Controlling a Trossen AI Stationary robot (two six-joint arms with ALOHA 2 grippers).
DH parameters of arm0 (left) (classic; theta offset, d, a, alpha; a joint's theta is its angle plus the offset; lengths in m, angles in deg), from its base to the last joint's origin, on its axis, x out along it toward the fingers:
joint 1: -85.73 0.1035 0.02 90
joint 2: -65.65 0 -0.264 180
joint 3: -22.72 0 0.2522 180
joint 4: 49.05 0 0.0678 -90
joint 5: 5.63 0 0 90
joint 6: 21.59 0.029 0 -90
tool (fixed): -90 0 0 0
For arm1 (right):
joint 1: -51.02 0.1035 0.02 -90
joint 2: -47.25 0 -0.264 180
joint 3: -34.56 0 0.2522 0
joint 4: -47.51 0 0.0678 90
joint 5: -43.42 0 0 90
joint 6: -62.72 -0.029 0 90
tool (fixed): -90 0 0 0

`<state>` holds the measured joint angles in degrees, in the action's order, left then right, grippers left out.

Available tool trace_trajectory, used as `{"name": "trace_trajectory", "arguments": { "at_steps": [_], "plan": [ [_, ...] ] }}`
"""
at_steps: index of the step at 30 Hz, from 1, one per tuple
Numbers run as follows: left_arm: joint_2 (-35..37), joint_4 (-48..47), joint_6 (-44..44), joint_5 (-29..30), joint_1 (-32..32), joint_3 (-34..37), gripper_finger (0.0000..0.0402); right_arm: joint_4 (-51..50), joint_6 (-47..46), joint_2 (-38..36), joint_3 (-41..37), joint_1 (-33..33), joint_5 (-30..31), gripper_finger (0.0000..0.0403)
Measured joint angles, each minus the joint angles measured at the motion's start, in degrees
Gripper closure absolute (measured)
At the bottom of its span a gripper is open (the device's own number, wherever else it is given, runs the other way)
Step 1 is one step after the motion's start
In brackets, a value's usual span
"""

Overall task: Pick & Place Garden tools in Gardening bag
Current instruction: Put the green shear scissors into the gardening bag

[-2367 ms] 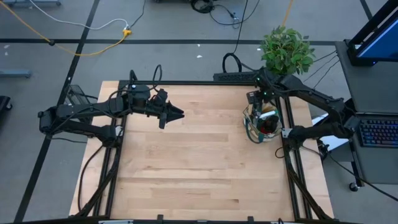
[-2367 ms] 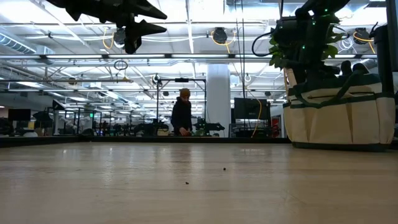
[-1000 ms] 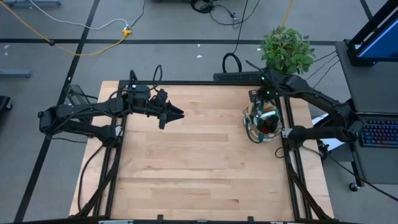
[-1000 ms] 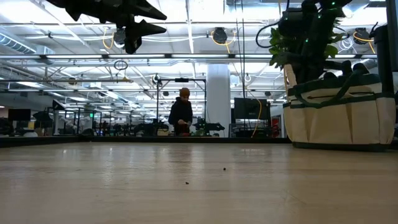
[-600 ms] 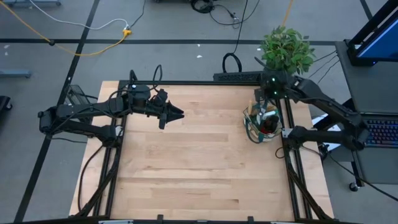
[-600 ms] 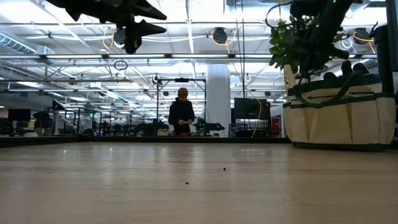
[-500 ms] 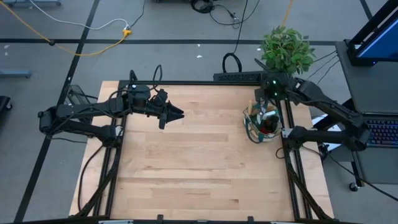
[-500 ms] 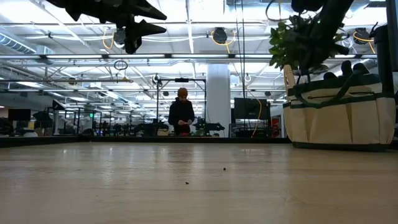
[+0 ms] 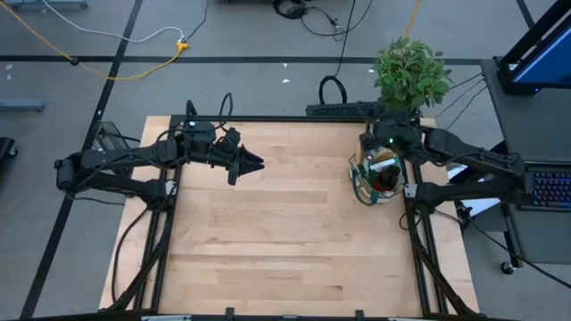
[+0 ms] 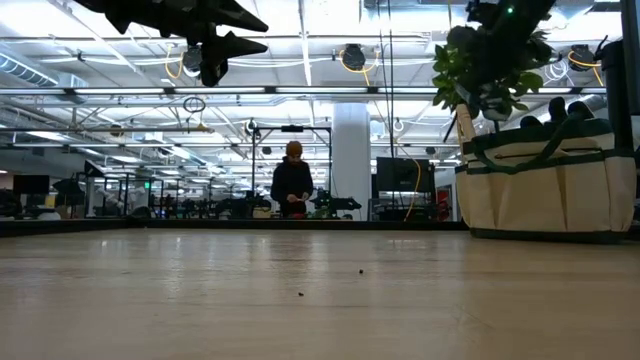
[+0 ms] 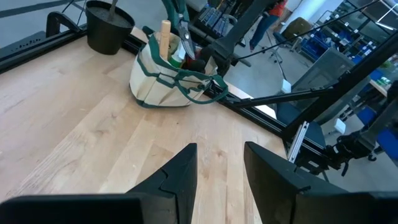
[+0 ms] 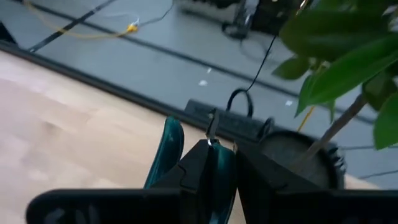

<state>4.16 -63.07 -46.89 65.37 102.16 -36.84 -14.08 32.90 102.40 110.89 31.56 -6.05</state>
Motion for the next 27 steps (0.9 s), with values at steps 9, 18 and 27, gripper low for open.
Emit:
{"name": "trace_trajectory", "arguments": {
  "at_steps": [9, 18, 27],
  "plan": [
    [0.0, 0.0, 0.0, -0.2, 0.0, 0.0, 0.0265, -2.4, -5.9, 2.9, 0.0, 12.9, 19.6, 0.0349],
    [0.0, 0.0, 1.4, -0.2, 0.0, 0.0, 0.0266, -11.7, -15.0, 7.2, 0.0, 21.3, 32.2, 0.0349],
    [0.0, 0.0, 1.4, -0.2, 0.0, 0.0, 0.0265, -8.5, -18.0, 8.2, -5.6, 24.7, 38.7, 0.0348]
  ]
}}
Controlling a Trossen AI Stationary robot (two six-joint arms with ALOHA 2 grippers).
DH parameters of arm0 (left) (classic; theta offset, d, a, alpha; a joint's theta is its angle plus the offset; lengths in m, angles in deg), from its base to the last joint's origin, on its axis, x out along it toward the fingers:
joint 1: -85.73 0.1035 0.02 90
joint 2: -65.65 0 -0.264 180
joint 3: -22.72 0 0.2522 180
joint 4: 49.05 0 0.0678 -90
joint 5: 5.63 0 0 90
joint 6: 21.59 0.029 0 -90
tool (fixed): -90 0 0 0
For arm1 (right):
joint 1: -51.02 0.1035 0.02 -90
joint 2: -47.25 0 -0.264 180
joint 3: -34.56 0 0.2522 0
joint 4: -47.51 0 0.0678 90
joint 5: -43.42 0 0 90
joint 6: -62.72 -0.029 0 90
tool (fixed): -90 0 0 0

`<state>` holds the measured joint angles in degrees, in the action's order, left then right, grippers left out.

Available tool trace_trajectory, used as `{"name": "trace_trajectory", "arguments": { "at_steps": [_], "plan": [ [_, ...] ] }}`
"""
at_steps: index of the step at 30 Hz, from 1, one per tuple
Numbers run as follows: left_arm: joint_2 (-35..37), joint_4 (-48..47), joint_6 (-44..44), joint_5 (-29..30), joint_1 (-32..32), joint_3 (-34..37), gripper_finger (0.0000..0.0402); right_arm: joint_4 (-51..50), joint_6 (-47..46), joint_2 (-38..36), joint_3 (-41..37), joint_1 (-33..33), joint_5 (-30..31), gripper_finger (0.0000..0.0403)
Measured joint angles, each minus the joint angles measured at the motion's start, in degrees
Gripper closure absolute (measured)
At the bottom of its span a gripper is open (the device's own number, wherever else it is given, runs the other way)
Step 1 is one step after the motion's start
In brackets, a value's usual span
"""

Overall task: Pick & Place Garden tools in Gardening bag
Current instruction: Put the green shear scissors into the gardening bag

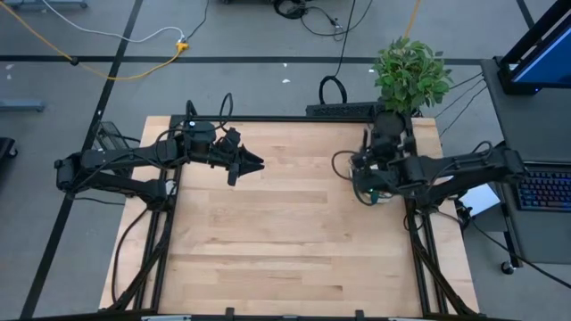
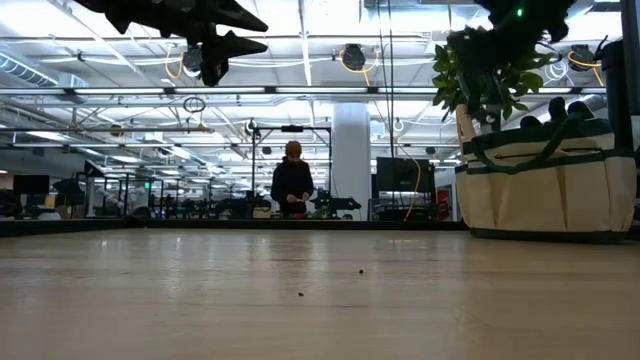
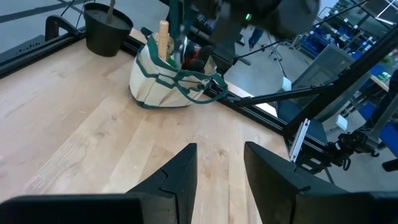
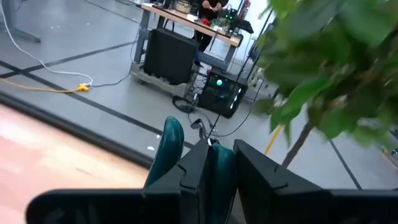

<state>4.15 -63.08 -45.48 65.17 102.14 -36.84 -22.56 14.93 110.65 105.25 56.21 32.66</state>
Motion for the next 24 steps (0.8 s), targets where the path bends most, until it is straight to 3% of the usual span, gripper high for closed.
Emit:
{"name": "trace_trajectory", "arguments": {
  "at_steps": [6, 15, 24],
  "plan": [
    [0.0, 0.0, -0.1, 0.0, 0.0, 0.0, 0.0266, 6.1, 0.4, 0.0, -7.1, 1.9, 0.7, 0.0348],
    [0.0, 0.0, 0.1, 0.0, 0.0, 0.0, 0.0265, 6.4, 2.1, -0.1, -11.6, 2.4, 0.0, 0.0345],
    [0.0, 0.0, 1.3, 0.0, 0.0, 0.0, 0.0266, 7.0, 4.8, -0.6, -12.4, 2.4, -2.9, 0.0301]
  ]
}}
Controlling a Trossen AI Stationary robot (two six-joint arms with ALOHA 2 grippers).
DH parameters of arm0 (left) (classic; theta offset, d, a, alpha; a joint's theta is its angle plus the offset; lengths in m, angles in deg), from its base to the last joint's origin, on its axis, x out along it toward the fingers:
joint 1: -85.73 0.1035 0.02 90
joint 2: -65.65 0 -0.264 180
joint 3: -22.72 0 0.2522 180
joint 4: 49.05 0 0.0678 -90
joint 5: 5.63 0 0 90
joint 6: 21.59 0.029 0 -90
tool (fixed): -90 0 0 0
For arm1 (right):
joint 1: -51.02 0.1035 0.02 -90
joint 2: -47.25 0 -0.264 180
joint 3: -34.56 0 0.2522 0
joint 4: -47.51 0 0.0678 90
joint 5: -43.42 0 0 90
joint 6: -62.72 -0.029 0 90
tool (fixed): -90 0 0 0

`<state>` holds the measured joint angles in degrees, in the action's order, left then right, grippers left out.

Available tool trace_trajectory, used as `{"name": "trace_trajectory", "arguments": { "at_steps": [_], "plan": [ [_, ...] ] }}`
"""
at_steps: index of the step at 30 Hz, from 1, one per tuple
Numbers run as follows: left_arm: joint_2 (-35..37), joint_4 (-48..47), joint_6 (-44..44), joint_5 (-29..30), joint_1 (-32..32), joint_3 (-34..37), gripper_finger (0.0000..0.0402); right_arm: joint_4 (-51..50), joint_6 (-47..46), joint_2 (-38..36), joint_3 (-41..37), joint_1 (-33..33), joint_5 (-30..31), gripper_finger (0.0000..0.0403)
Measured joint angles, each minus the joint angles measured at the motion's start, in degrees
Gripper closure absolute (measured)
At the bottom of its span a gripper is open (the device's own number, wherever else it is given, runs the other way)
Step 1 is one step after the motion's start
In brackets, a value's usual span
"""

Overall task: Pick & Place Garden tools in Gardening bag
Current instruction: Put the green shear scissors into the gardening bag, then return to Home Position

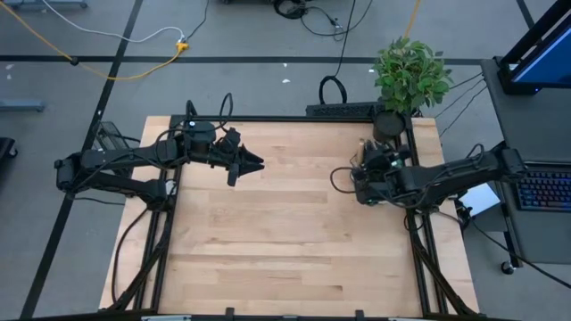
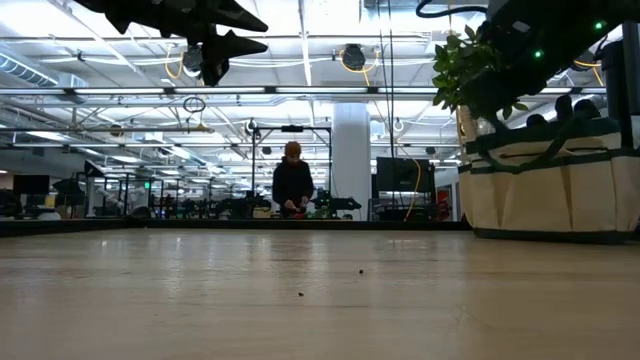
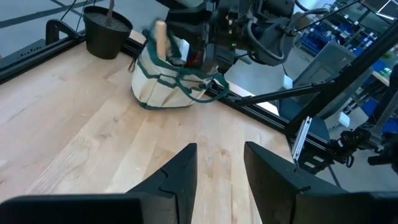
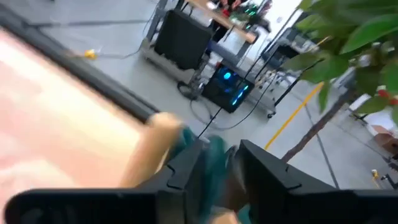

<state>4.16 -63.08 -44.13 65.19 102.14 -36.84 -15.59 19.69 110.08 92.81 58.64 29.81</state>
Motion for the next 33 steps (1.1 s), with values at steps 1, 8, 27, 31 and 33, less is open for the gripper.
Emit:
{"name": "trace_trajectory", "arguments": {
  "at_steps": [1, 8, 27, 31, 33],
  "plan": [
    [0.0, 0.0, 0.0, 0.0, 0.0, 0.0, 0.0266, 0.3, 1.2, -0.3, 0.0, 0.0, -0.7, 0.0292],
    [0.0, 0.0, 0.5, 0.0, 0.0, 0.0, 0.0266, 4.5, 10.8, -3.0, 0.0, 0.0, -4.4, 0.0224],
    [2.3, -5.6, 1.5, -1.7, 1.2, 0.0, 0.0266, 34.9, 32.3, -22.4, 0.0, 0.0, -4.4, 0.0210],
    [4.2, -5.7, 3.1, -1.7, 1.6, 0.0, 0.0266, 33.9, 32.0, -27.4, 0.0, 0.5, -9.1, 0.0262],
    [5.4, -5.9, 3.8, -1.0, 1.6, 0.0, 0.0265, 33.7, 32.6, -29.8, 0.0, 1.0, -13.1, 0.0298]
  ]
}}
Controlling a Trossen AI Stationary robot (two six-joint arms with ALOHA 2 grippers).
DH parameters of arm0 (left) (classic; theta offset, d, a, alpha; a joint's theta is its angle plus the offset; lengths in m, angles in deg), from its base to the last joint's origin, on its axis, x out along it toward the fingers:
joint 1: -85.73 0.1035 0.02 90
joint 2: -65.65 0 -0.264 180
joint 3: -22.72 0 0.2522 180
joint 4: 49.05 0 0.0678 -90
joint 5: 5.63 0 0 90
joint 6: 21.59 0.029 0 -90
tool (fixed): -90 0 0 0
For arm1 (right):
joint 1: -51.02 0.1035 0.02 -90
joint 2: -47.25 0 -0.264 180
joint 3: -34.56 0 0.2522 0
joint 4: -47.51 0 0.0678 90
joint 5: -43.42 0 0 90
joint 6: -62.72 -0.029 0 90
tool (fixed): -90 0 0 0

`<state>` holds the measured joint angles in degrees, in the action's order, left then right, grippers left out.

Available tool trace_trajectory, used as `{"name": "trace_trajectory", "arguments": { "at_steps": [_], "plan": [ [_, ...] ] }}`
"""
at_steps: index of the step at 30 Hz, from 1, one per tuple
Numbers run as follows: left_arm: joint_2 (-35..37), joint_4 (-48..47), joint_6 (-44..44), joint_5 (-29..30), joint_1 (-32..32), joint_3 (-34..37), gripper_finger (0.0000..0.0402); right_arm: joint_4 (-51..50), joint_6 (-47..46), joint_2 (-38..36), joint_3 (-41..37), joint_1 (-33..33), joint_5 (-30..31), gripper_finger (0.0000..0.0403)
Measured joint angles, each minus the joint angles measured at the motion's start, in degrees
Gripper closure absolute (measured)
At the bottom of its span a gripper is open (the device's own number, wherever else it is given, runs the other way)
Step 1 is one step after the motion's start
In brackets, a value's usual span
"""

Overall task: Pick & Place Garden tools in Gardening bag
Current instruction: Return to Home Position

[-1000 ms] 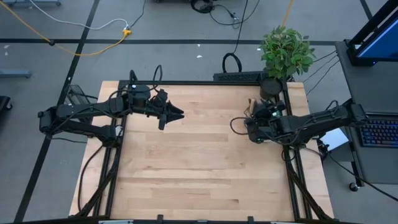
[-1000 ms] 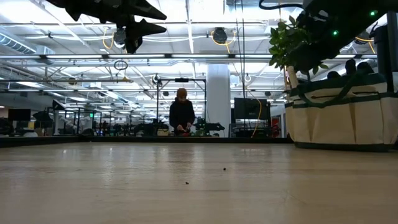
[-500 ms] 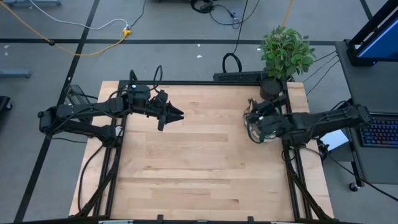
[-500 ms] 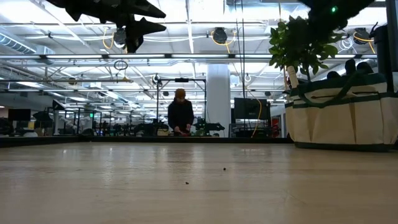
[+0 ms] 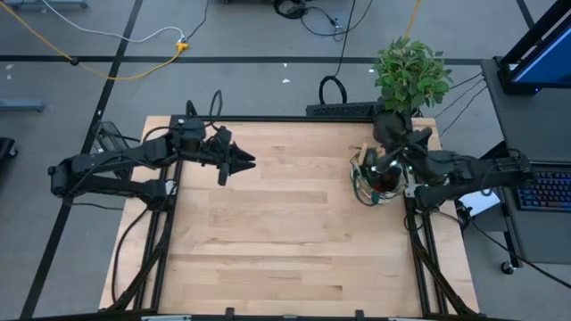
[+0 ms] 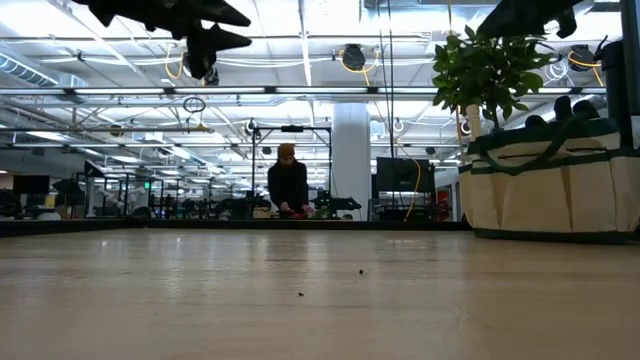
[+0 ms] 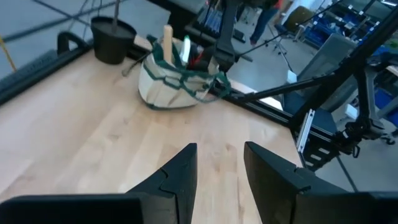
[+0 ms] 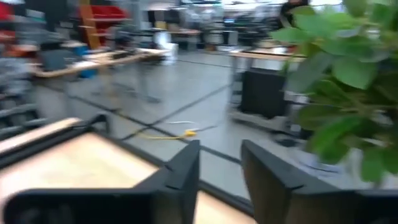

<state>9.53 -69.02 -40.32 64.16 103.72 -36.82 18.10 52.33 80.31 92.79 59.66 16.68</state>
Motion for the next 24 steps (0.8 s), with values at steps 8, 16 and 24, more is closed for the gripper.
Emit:
{"name": "trace_trajectory", "arguments": {
  "at_steps": [8, 16, 24],
  "plan": [
    [10.1, -5.7, 0.6, 6.8, -0.9, 0.0, 0.0265, -6.4, 3.6, -7.5, 0.0, 1.6, -24.8, 0.0388],
    [17.2, -8.3, 2.7, 18.1, -6.5, 0.0, 0.0265, -15.4, 4.2, -12.1, 0.0, 1.6, -45.0, 0.0383],
    [17.6, -12.2, 5.1, 26.5, -12.5, 0.1, 0.0266, -20.2, 3.2, -17.6, 0.0, 1.6, -46.2, 0.0402]
  ]
}}
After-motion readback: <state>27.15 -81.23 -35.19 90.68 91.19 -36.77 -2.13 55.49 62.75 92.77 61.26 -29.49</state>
